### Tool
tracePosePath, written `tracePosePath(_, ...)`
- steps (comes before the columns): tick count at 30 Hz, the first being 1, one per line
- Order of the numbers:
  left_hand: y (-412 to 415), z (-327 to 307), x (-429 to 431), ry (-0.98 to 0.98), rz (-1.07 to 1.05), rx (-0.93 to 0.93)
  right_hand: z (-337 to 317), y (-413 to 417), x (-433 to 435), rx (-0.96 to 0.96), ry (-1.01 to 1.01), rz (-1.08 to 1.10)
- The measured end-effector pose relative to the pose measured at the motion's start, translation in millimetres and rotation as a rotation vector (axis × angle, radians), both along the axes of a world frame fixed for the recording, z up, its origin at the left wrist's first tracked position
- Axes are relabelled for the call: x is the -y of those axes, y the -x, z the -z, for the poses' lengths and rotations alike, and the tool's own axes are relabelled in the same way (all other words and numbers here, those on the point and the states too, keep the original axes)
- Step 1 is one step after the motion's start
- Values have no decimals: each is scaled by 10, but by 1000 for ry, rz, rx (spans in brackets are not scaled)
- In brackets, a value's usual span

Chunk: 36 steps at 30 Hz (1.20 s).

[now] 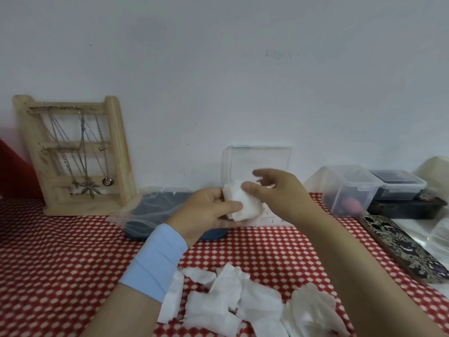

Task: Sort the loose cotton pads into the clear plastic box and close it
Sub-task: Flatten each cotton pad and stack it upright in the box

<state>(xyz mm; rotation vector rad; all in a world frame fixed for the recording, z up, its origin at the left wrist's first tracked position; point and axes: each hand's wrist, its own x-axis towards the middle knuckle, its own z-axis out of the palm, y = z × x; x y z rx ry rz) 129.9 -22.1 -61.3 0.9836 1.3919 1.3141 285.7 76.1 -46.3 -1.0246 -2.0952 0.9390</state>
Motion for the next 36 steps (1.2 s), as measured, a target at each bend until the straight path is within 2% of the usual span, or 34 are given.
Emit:
tracePosePath(2, 17, 6, -23, 2, 21, 14, 0, -11, 15, -82, 309, -90)
tracePosePath(4, 21, 23, -50, -3, 30, 56, 42, 11, 24, -173, 451, -129)
tracePosePath(9, 54, 79, -88, -37, -103, -122, 93, 63, 19, -215, 460, -154)
tracePosePath(14, 65, 31, -64, -68, -119, -134, 15, -36, 6, -177, 394, -190)
tracePosePath(20, 35, -140, -151, -39, -34, -284, -212, -170, -142, 76, 303, -334)
tracePosePath(24, -24, -327, -439, 30, 49, -532, -381, -277, -452, 146, 346, -321)
tracePosePath(27, -74, -312, -736, 32, 11, -772, -403, -353, -706, 44, 330, -110)
tracePosePath(29, -99, -250, -849, 51, 13, -957, -388, -385, -803, 55, 299, -21)
tracePosePath(36, -158, 3, -1072, 148, 196, -1305, -291, -426, -915, 170, 369, -81)
